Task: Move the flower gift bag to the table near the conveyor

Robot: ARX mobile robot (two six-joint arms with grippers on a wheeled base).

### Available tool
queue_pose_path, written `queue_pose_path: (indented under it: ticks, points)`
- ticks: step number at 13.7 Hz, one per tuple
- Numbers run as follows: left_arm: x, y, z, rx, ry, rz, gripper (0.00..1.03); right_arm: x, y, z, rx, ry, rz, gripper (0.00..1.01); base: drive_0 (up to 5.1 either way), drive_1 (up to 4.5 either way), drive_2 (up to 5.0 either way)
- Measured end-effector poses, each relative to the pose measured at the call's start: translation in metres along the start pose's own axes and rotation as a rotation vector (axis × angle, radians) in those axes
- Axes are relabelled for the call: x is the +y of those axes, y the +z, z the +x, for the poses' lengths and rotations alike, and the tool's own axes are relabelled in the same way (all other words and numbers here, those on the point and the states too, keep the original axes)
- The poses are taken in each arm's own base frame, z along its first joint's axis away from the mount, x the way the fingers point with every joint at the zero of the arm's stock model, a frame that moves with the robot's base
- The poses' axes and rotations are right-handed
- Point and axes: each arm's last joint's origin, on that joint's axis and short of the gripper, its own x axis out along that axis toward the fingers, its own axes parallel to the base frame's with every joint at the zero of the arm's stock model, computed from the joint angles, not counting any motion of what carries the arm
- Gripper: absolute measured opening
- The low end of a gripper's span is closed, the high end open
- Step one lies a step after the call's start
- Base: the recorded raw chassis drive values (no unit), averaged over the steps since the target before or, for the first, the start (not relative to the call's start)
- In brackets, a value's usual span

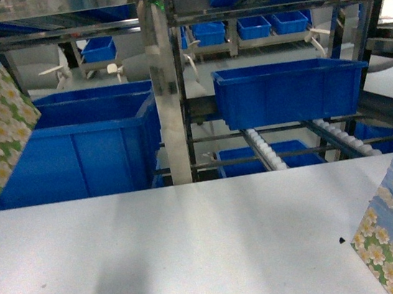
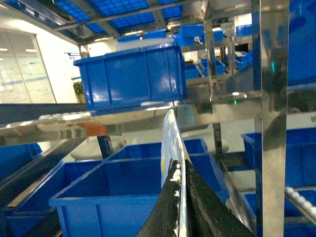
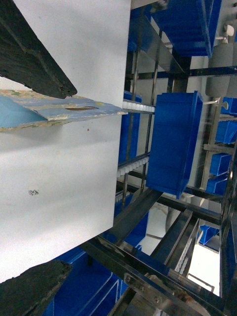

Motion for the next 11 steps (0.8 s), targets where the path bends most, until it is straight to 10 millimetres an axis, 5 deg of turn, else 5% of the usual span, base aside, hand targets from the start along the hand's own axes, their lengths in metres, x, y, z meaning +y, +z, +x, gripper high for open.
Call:
queue_pose_path:
  ticks: [5, 7, 11]
  points:
    - [-0.022, -0.055, 0.07, 0.066, 0.067, -0.005, 0.02, 0.0, 0.0, 0.0, 0.0, 0.0, 0.001, 0.98, 0.0, 0.0, 0.0]
    - [-0.027, -0.094, 0.078, 0.179, 0.071, 0.029, 0.02, 0.0, 0.0, 0.0, 0.0, 0.0, 0.001, 0.98, 0.0, 0.0, 0.0]
    - [-0.027, -0.108, 0.078, 0.223, 0.084, 0.049, 0.02, 0.0, 0.0, 0.0, 0.0, 0.0, 0.0, 0.98, 0.0, 0.0, 0.0]
